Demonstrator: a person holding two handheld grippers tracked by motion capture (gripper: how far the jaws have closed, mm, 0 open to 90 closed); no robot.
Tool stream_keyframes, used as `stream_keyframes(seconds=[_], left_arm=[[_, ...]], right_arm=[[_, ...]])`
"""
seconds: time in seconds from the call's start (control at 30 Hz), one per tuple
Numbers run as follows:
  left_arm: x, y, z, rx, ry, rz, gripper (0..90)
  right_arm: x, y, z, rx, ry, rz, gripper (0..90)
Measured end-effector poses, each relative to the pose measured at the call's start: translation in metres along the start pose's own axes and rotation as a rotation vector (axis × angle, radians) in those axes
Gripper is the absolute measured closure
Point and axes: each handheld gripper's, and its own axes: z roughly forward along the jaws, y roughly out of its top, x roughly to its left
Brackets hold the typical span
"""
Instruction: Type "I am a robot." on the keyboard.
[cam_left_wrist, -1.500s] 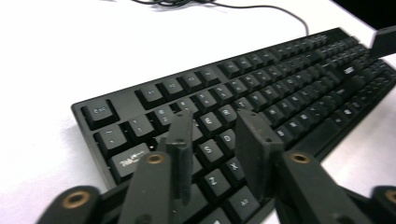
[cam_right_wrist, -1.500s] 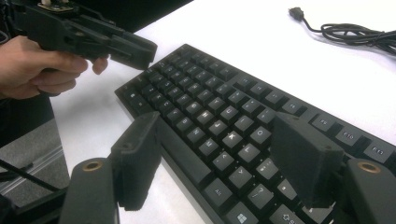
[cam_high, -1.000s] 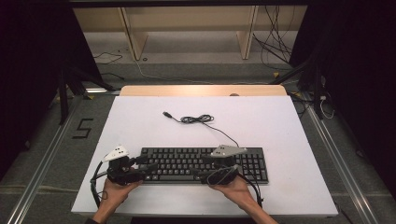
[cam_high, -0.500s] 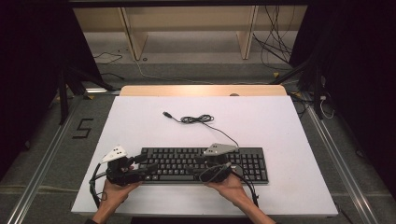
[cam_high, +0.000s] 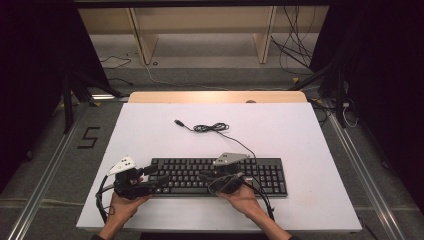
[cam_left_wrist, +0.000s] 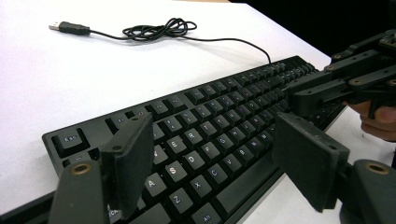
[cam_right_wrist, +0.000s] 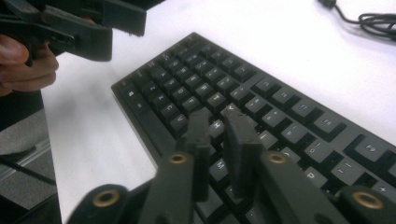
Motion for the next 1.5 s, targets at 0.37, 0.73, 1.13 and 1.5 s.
stream_keyframes(seconds=[0.37, 0.73, 1.13, 1.5], left_arm=[[0.000, 0.000, 0.000, -0.003, 0.002, 0.004, 28.3], [0.000, 0.000, 0.000, 0.001, 0.005, 0.006, 28.2], [0.000, 0.000, 0.000, 0.001, 0.006, 0.007, 28.3], [0.000, 0.000, 0.000, 0.000, 0.008, 0.009, 28.2]], right_arm=[[-0.001, -0.002, 0.014, 0.066, -0.023, -0.011, 90.0], [-0.001, -0.006, 0.026, 0.118, -0.031, -0.023, 90.0], [-0.002, -0.007, 0.030, 0.141, -0.041, -0.026, 90.0], [0.000, -0.010, 0.032, 0.144, -0.050, -0.030, 90.0]])
